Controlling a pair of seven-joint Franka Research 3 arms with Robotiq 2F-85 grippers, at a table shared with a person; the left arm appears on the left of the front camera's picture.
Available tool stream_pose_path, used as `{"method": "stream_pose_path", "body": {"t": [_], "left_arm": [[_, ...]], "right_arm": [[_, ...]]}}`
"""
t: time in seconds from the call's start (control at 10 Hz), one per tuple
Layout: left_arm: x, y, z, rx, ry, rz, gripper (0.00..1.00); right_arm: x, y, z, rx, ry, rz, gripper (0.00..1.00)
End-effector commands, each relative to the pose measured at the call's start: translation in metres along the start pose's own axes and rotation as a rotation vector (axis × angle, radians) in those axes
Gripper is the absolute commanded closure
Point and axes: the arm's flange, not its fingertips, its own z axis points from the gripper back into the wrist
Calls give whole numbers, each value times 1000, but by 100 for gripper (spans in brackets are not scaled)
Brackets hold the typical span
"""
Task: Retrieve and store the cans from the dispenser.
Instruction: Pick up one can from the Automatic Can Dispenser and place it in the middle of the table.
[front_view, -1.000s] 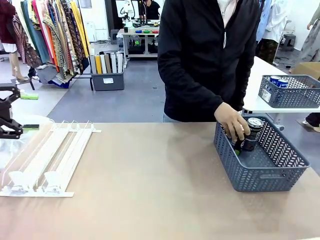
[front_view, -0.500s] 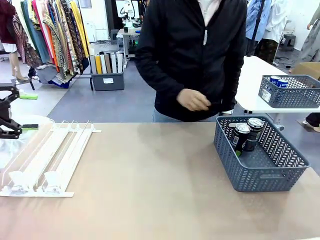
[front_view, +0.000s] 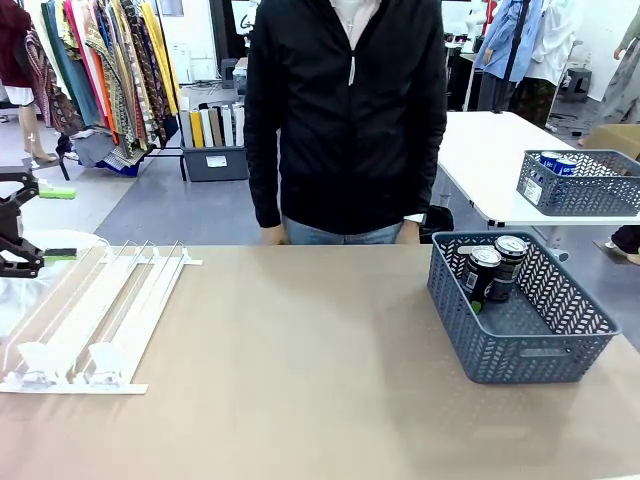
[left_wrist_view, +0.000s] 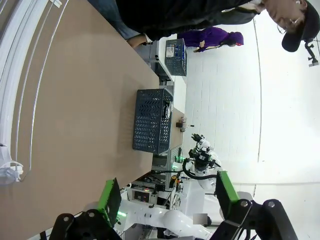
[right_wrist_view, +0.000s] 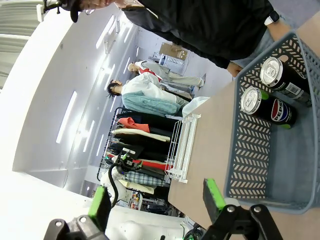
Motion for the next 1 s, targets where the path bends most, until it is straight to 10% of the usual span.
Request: {"method": "stream_pose_path", "body": {"t": [0.0,0.9], "left_arm": [[-1,-4,1,-4,-3,14,0],[-1,-4,1,-4,-3,14,0]], "right_arm": [[2,4,0,5,2,6,0],[2,4,0,5,2,6,0]]}}
